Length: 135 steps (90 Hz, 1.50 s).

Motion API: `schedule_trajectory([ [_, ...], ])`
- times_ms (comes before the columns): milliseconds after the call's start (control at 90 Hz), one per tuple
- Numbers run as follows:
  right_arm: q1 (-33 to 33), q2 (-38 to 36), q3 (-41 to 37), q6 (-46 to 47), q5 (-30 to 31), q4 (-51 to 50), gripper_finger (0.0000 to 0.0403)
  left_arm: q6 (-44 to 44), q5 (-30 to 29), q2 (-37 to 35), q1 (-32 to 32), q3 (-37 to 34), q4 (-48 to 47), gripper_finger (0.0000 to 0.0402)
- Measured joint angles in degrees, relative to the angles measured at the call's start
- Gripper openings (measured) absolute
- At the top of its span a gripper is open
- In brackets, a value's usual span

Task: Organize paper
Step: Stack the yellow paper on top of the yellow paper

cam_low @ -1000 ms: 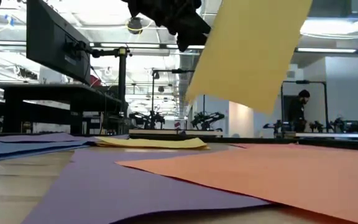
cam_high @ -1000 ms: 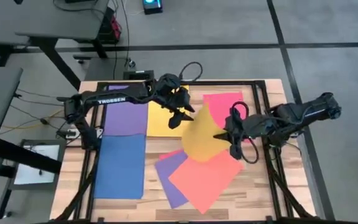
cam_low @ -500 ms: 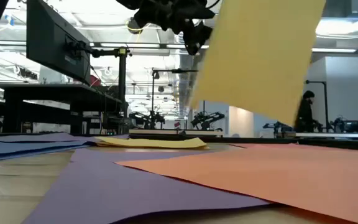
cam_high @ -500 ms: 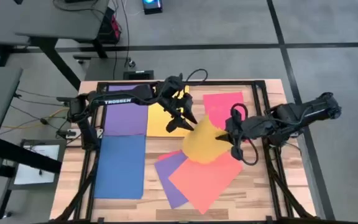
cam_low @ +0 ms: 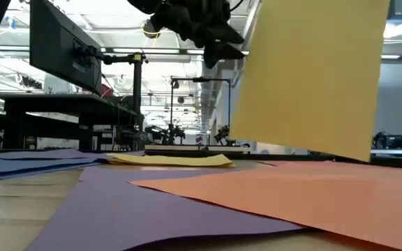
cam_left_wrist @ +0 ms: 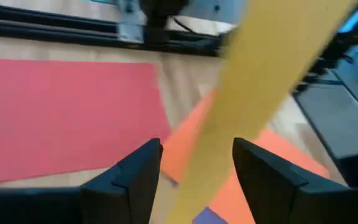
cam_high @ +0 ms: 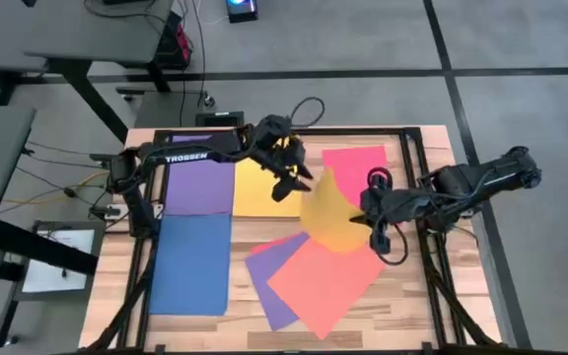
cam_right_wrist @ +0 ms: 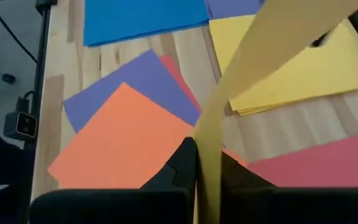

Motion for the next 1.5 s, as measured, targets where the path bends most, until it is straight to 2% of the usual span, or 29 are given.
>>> schedule_trajectory([
  [122,0.0,0.0,0.0,0.6,0.0,-0.1,0.0000,0.1,1.3,0.2,1.3,0.1,0.5,0.0185],
  [267,0.0,0.0,0.0,0.6,0.0,0.0,0.0000,-1.0,8.9,2.4,1.5,0.1,4.2,0.0185],
  [511,0.3,0.0,0.0,1.5,-0.4,-0.3,0.0000,-2.1,14.6,5.8,0.8,0.3,10.8,0.0185],
  [689,0.3,0.0,0.0,1.5,-0.6,-0.4,0.0000,-11.4,27.3,7.2,0.1,0.0,13.8,0.0185],
  [733,0.3,0.0,0.0,1.3,-0.6,-0.7,0.0000,-12.3,28.7,7.1,-0.6,0.1,14.4,0.0185],
  [922,-1.8,0.0,0.0,0.1,-0.5,-1.1,0.0000,-12.7,28.2,7.1,-3.9,0.1,16.9,0.0185],
  [1211,-6.7,0.0,0.0,1.1,-0.2,3.2,0.0000,-11.7,15.7,7.1,-6.2,0.1,16.3,0.0178],
  [1300,-7.2,0.0,0.0,1.1,-0.2,4.1,0.0000,-11.9,14.4,7.1,-5.6,0.1,14.7,0.0143],
  [1433,-7.3,0.0,0.0,3.9,-0.7,4.1,0.0000,-11.9,12.9,7.1,-4.3,0.1,12.6,0.0034],
  [1500,-7.3,0.0,0.0,6.2,-0.8,3.9,0.0000,-12.5,12.7,7.1,-3.6,0.1,11.9,0.0012],
])
